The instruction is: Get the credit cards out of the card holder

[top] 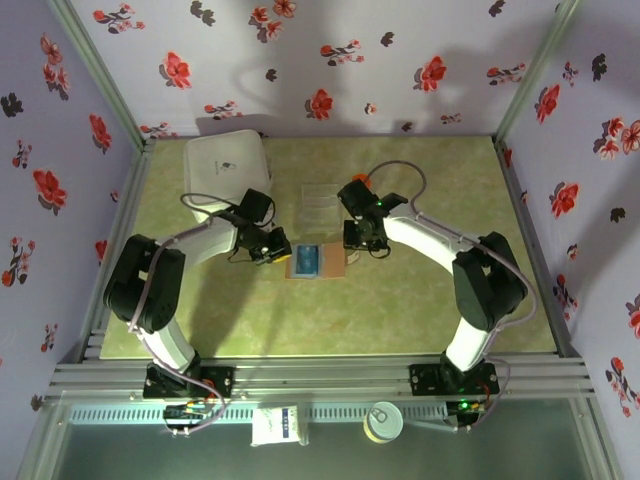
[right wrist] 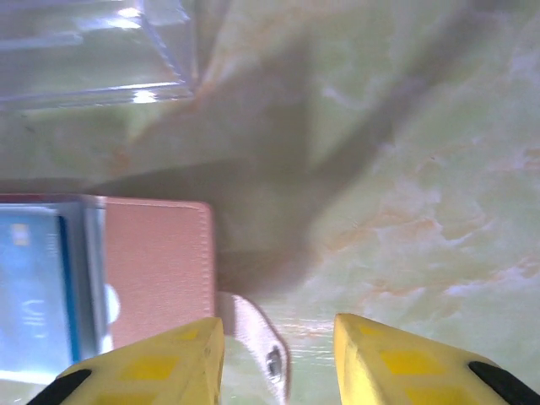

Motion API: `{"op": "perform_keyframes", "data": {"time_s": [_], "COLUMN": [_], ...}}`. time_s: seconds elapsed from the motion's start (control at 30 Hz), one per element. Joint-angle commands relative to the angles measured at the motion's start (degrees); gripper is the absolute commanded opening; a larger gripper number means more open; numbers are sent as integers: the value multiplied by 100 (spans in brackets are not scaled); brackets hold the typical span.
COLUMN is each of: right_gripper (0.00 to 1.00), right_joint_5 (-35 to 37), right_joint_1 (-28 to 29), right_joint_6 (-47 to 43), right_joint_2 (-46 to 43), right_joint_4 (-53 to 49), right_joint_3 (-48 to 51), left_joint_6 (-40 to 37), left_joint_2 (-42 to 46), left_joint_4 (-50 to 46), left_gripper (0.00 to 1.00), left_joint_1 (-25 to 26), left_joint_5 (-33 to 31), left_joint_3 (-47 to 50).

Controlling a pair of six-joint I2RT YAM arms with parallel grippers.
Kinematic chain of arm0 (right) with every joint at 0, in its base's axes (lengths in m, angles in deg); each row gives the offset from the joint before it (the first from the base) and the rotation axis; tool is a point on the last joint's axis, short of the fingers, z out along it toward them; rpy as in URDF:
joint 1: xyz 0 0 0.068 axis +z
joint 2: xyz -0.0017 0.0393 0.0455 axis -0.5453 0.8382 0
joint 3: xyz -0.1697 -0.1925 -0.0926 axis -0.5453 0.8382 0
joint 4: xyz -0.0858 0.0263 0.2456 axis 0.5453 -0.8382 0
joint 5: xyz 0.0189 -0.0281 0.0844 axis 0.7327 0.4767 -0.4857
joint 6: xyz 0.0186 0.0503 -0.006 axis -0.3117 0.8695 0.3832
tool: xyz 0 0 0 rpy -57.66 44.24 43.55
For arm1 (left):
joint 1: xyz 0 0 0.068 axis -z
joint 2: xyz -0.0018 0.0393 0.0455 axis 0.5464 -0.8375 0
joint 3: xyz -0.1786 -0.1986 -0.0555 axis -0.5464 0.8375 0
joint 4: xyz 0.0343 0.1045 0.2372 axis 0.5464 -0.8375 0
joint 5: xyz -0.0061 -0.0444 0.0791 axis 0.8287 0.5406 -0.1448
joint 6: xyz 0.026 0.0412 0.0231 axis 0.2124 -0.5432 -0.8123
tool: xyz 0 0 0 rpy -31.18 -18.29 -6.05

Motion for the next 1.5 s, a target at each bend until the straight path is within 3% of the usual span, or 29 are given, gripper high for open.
{"op": "perform_keyframes", "data": {"time_s": [0.0,0.43,0.73,1.2,1.47], "right_gripper": [40,41,49,73,75], "right_joint_5": [-277,-1478,-573,-120,51], "right_joint_1": [154,358,308,291,310], "right_joint_6": [176,715,394,162,67], "right_joint_2": [-33,534,881,1476,1151], "right_joint_4": [-135,813,241,-16,-270], "right_joint_3": [-267,-280,-148,-178,-277], "left_joint_6": [102,32,-2,-2,11], "left_joint_2": [76,-403,-628,-651,-663], "left_joint_4": [-48,115,156,164,160], "left_gripper": [12,15,11,11,11], "left_joint_1": [20,222,244,244,244], "left_joint_5": [125,440,380,378,379], "left_joint_3": [-149,-443,-428,-347,-347]}}
